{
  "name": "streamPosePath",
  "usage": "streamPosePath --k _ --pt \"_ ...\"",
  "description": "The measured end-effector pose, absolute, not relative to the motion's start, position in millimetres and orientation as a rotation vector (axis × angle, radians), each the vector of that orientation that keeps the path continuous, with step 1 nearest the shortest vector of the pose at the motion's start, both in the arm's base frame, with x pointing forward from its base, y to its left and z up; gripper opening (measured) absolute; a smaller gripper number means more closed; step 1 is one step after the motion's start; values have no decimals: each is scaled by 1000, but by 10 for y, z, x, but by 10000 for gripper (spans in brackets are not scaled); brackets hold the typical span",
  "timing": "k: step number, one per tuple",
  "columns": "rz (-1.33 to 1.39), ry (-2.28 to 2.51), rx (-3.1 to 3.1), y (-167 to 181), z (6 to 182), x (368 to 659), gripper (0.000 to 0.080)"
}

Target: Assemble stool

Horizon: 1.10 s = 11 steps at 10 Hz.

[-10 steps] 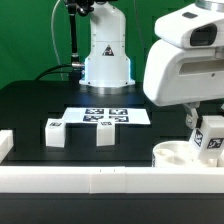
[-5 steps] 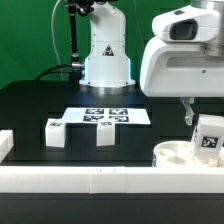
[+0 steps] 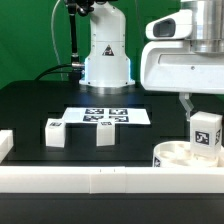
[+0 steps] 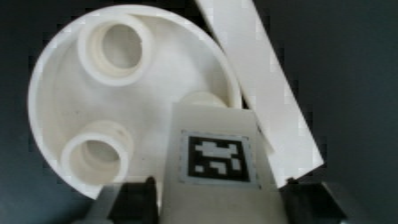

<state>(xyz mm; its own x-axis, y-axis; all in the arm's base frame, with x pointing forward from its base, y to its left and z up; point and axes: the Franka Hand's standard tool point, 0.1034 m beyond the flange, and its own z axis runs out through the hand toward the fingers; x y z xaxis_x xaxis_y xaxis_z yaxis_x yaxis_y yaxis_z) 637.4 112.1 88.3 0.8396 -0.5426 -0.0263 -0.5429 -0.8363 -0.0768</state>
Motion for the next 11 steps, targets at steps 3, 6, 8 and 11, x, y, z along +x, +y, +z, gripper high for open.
streamPosePath --k 3,6,8,11 --pt "26 1122 -2835 1126 882 6373 344" --pt "34 1526 -2593 1132 876 6362 344" --pt "52 1833 -2327 1219 866 6344 344" --pt "95 2115 -2013 1325 864 6358 343"
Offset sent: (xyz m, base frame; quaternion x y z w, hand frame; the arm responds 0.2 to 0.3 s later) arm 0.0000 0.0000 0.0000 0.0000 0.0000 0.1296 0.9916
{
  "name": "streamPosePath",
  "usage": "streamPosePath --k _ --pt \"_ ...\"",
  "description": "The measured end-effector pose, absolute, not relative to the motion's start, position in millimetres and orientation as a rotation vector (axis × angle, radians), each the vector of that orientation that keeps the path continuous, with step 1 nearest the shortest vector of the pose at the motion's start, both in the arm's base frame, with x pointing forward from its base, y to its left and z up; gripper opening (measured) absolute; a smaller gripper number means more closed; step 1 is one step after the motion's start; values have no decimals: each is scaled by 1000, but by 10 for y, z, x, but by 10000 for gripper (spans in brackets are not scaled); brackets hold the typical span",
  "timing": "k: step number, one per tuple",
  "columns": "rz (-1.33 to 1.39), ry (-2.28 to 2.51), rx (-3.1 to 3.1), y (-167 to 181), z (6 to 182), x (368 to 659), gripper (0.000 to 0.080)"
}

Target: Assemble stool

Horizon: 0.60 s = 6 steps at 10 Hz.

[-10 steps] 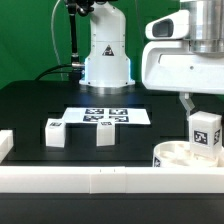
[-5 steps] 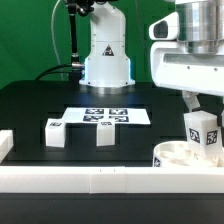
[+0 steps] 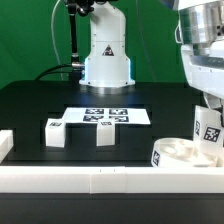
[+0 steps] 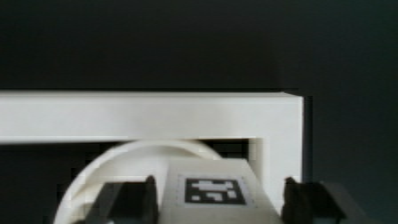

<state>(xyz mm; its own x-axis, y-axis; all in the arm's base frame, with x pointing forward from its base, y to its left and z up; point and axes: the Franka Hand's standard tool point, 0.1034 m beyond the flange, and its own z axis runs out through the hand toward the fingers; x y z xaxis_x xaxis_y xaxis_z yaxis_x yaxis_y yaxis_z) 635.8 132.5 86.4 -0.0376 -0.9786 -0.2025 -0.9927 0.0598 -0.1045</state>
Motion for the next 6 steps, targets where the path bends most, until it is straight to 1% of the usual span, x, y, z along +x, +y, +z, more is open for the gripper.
streamPosePath --k 3,4,5,6 --pt "127 2174 -1930 1353 864 6354 343" --pt "124 2158 -1946 1352 866 6354 561" --pt "116 2094 -2010 1346 918 6361 561" --pt "104 2055 -2032 1351 1016 6387 634"
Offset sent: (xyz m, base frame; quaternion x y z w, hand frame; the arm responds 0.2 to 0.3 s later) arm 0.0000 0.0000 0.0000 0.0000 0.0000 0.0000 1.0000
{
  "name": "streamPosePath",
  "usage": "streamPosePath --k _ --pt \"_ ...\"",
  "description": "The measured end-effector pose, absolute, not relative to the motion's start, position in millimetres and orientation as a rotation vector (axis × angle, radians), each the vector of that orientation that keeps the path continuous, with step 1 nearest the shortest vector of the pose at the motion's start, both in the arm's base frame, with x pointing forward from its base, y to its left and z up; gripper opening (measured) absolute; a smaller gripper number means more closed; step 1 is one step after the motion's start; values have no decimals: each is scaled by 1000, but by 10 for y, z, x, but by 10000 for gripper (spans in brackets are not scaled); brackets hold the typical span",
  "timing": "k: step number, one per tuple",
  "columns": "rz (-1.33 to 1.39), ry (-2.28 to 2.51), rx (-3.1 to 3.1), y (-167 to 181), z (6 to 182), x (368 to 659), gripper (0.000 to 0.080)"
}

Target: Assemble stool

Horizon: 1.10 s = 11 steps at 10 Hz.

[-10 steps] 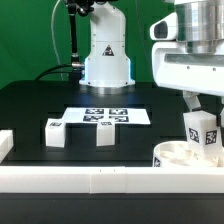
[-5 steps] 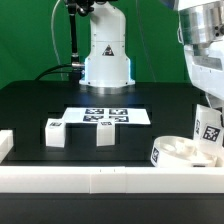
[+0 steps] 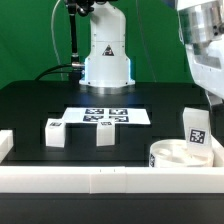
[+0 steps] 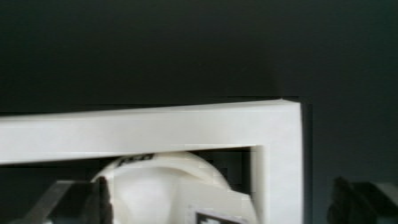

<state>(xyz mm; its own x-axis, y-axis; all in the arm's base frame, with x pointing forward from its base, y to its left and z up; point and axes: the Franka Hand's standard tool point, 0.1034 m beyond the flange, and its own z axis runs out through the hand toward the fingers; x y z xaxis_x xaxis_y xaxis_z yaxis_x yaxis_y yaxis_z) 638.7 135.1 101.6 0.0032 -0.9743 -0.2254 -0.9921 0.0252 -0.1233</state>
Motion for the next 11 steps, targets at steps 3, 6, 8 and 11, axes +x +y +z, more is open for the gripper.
streamPosePath --k 3,6,8,11 --pt "82 1889 -2168 1381 1035 6387 647" --pt "92 1542 -2467 1395 1050 6346 649" --pt "71 1138 -2695 1388 1144 6404 649" --pt "36 790 -2818 1387 1154 6409 649"
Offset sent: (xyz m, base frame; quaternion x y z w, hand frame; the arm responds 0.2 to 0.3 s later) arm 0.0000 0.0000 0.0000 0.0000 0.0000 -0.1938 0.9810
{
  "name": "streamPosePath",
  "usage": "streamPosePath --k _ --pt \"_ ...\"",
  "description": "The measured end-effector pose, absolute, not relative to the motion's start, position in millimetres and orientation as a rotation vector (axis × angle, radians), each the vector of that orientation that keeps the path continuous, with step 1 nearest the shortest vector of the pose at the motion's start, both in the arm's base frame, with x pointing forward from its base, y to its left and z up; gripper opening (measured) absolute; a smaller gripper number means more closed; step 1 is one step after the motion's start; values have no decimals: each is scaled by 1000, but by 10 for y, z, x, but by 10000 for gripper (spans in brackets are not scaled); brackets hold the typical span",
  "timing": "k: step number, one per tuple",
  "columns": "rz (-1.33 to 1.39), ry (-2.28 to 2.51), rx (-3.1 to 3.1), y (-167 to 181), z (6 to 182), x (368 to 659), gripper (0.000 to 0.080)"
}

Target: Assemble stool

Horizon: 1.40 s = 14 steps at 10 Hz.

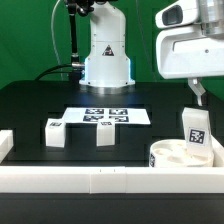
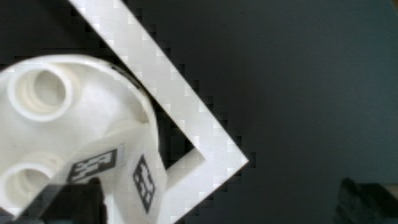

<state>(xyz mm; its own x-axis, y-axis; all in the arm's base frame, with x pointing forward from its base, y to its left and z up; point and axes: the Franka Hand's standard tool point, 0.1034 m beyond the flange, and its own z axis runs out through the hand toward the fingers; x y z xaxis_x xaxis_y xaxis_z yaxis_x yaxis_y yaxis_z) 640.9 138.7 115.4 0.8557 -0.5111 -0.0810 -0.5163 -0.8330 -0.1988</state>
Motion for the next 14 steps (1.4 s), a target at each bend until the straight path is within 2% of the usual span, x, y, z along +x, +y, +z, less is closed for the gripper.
streamPosePath --k 2,6,10,12,14 --pt "18 620 -2861 1386 1153 6408 649" --pt "18 -89 -2976 1280 1240 6421 649" --pt "-13 -494 -2941 1264 1231 6419 649" --pt "-41 -958 -2877 1206 1183 6432 649" --pt "-65 -1198 -2798 1142 1141 6442 649"
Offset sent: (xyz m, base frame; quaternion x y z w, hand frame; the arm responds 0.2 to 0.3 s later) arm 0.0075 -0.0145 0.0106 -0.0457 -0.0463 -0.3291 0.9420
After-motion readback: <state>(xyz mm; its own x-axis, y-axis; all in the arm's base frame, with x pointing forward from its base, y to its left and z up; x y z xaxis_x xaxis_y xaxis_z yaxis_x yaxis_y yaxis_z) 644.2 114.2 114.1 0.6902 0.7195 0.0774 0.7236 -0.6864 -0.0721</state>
